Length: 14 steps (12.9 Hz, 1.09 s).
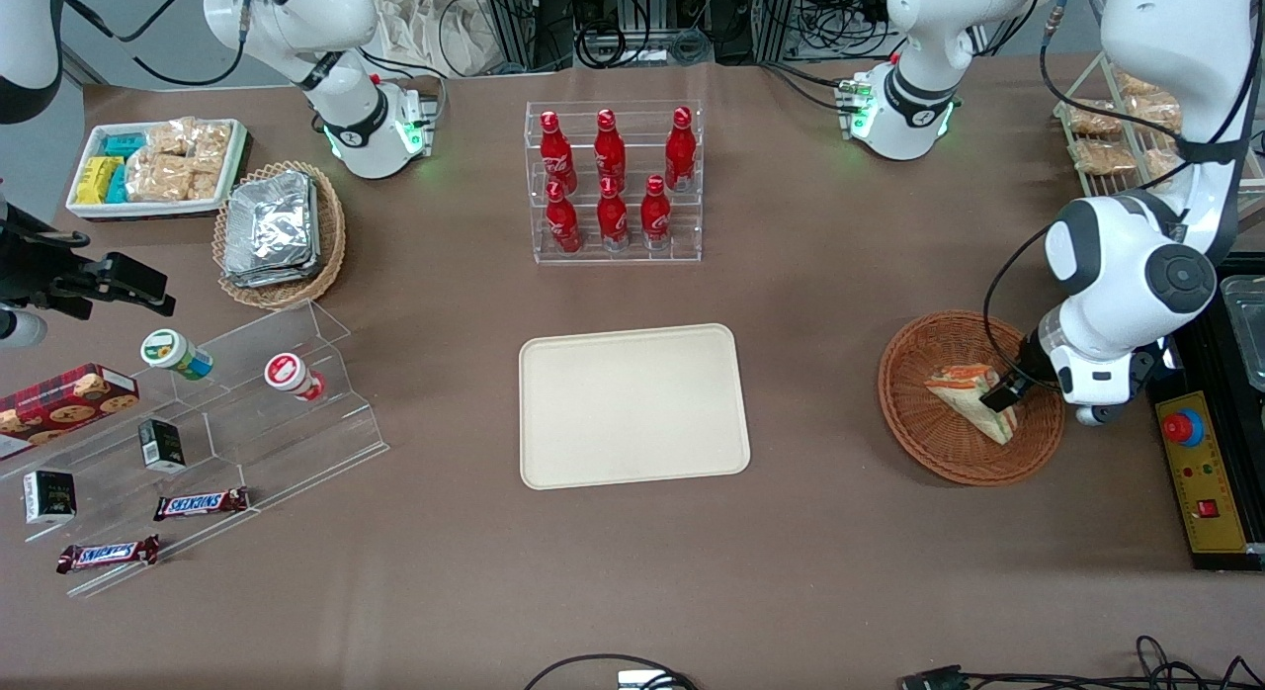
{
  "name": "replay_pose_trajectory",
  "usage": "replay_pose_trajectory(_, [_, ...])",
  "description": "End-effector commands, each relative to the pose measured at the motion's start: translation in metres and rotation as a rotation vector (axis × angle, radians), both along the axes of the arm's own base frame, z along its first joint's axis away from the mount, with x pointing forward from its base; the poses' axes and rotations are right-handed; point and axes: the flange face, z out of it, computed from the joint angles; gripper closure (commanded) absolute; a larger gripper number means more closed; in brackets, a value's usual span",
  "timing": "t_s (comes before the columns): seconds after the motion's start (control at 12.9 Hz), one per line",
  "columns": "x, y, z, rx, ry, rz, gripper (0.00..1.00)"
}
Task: Place sandwich from basket to tray
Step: 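Close the left gripper on the wrapped sandwich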
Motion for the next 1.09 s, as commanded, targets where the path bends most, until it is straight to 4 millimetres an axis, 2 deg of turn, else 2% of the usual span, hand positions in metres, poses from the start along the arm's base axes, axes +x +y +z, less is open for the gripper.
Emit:
replay_pose_trajectory(0.0, [0.0,-0.006,-0.006,-0.02,-0.003,0.031,0.0])
replay_pose_trajectory(0.47, [-0.003,-0.011,-0.028,-0.048,0.033,0.047,0.01])
replay_pose_trajectory(0.54, [-0.004,-0.011,-0.03,-0.048,0.041,0.047,0.09])
replay_pose_trajectory(0.62, [-0.005,-0.012,-0.031,-0.049,0.051,0.048,0.26])
replay_pose_trajectory(0.7, [-0.005,-0.013,-0.031,-0.049,0.054,0.07,0.54])
replay_pose_trajectory(0.78, [-0.003,-0.018,-0.028,-0.048,0.057,0.077,0.9])
replay_pose_trajectory(0.85, [0.002,-0.022,-0.018,-0.047,0.051,0.072,1.0])
replay_pose_trajectory(1.01, [0.012,-0.024,0.004,-0.047,0.065,0.062,1.0])
